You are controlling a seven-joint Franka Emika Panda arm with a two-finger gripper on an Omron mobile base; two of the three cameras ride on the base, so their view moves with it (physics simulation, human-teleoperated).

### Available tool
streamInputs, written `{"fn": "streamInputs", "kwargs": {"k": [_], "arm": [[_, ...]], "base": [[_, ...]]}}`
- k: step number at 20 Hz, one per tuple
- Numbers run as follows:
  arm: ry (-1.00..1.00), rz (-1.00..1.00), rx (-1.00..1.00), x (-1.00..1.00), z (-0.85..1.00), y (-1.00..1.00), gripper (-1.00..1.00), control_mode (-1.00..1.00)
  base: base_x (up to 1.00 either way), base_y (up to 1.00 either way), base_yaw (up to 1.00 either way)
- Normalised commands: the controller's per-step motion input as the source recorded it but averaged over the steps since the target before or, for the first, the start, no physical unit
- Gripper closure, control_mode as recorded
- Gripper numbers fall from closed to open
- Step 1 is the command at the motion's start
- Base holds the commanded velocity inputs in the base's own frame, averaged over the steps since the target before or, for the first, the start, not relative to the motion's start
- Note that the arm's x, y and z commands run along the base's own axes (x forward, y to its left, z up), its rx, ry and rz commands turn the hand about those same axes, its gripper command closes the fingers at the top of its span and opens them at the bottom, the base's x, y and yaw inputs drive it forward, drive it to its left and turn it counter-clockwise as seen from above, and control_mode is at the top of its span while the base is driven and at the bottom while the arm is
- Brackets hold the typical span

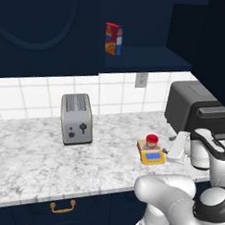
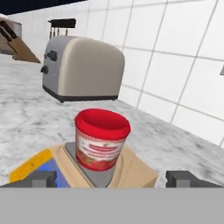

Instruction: Pick the jam and place it on the digital scale for weighing, and close the cabinet.

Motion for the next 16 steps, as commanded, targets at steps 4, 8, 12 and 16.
{"fn": "streamInputs", "kwargs": {"k": [4,8,12,16], "arm": [[-0.28,-0.04,0.05,-0.52,0.05,-0.49,-1.0,-1.0],[-0.24,-0.02,0.07,-0.49,0.07,-0.45,-1.0,-1.0],[-0.23,-0.03,0.05,-0.43,0.6,-0.71,-1.0,-1.0],[-0.37,-0.02,0.0,-0.47,0.66,-0.92,-1.0,-1.0]], "base": [[0.0,0.0,0.0],[0.0,0.0,0.0],[0.0,0.0,0.0],[0.0,0.0,0.0]]}}
